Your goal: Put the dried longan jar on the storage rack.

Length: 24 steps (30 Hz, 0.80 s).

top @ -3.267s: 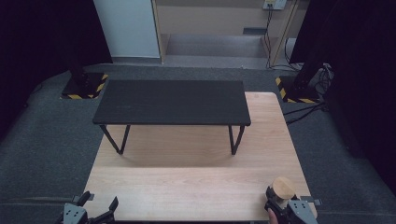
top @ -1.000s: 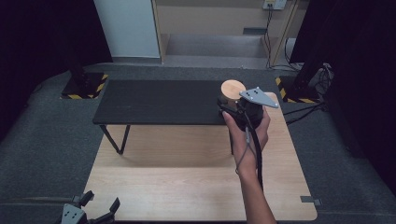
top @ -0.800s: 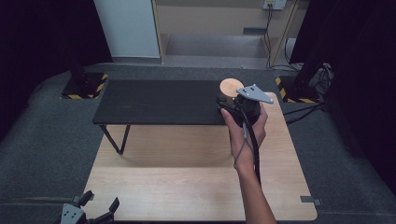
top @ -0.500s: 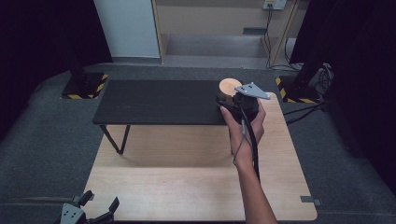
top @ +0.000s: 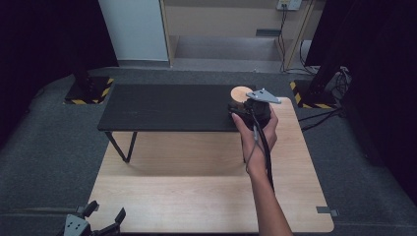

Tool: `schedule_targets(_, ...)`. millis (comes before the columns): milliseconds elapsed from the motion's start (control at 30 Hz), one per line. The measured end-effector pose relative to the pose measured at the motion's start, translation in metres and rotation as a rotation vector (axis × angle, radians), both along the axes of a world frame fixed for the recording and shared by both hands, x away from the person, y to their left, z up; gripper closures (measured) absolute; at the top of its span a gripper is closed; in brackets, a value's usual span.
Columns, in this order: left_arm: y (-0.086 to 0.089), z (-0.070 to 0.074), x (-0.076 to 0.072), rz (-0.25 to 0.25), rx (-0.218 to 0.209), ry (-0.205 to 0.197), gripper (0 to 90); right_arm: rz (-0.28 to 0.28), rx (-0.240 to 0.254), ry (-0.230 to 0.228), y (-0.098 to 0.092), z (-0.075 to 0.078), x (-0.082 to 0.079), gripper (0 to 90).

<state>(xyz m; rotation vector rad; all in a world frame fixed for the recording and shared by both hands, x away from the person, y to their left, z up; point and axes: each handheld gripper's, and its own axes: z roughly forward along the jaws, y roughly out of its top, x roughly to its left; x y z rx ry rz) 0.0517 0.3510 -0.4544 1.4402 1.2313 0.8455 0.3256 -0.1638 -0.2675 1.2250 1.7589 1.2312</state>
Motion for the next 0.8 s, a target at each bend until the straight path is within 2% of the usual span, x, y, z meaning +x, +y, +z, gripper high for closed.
schedule_targets(433,0.000,-0.001,0.000,-0.005,-0.001,0.003,1.8,-0.002,-0.006,-0.018,0.001,-0.005,-0.002,24.8)
schedule_targets(500,0.000,-0.001,0.000,-0.006,-0.001,0.004,1.8,-0.002,0.007,-0.019,0.000,-0.009,0.000,11.8)
schedule_targets(633,0.001,-0.001,0.000,-0.006,0.000,0.003,1.8,-0.012,0.009,-0.025,0.003,-0.013,0.001,1.0)
schedule_targets(800,0.001,-0.001,0.000,-0.006,-0.001,0.004,1.8,-0.033,-0.004,-0.053,0.008,-0.015,-0.003,0.6)
